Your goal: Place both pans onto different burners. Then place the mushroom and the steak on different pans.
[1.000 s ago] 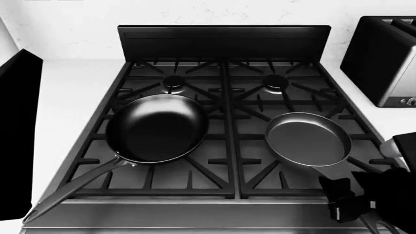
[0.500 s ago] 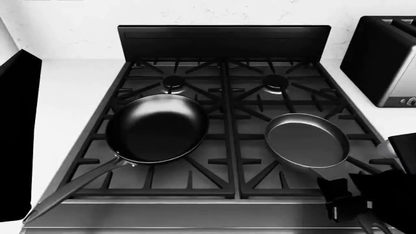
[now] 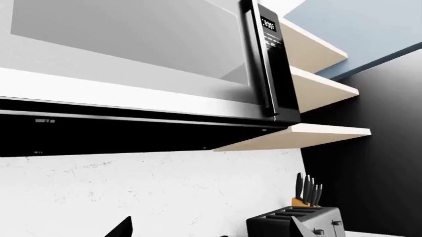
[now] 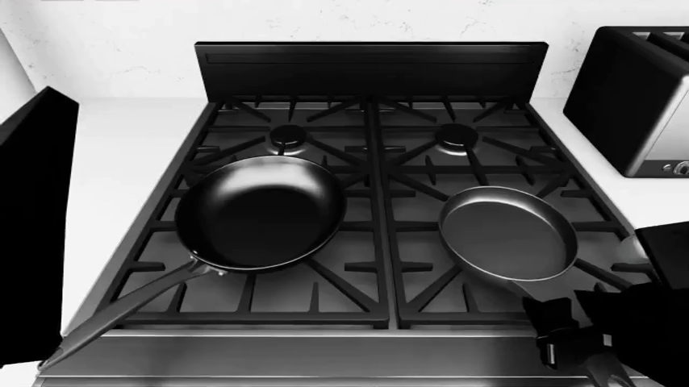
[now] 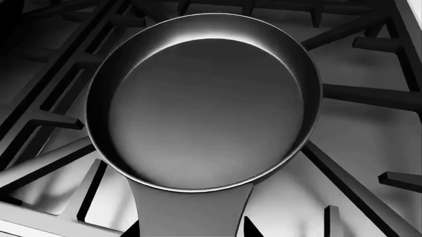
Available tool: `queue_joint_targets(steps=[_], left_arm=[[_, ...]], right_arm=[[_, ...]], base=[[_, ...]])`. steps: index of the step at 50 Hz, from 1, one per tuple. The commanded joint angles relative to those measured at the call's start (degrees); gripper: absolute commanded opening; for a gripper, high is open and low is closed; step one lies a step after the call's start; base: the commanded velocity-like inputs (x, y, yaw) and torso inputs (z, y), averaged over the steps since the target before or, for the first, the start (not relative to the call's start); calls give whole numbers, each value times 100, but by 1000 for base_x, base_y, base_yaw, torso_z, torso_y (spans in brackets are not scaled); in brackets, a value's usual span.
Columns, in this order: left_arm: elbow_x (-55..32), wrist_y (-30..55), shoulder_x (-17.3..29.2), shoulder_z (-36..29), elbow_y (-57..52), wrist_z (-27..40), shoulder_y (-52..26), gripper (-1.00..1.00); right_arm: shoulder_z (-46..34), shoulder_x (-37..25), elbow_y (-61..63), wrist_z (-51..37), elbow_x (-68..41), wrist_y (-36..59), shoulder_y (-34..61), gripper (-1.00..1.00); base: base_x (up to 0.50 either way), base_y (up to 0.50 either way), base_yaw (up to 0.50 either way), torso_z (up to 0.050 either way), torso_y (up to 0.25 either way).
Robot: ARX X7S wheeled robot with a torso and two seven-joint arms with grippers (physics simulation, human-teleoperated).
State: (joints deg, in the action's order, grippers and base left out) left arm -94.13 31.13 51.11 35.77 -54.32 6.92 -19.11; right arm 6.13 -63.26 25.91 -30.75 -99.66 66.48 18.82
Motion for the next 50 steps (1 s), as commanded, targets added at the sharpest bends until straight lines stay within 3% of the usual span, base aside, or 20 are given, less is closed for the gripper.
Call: queue_joint_targets(steps=[1,3,4,28,40,50], left_arm=[[3,6,-5,28,-33,1,9,100],[6,9,-4,14,-28,12,1,100],[7,11,-5,10,-26,14,-1,100],[-59,20,-3,22,-4,5,4,100],[16,69,-45,-214,94,-5,-61,100],[203,161,-117,-594,138,13,-200,100]], right_arm=[[62,-25,4,31,344,20,76,-100],[76,-37,23,30,332,16,68,-100],[86,-50,33,28,330,13,66,100],[605,-392,487,-234,-207,-163,-1,100],[1046,-675,1110,-820,-734,-334,52,100],[856,-851,1693,-1194,-798,-528,535,100]], base=[[0,0,0,0,0],[0,0,0,0,0],[0,0,0,0,0],[0,0,0,0,0],[0,0,0,0,0],[0,0,0,0,0]])
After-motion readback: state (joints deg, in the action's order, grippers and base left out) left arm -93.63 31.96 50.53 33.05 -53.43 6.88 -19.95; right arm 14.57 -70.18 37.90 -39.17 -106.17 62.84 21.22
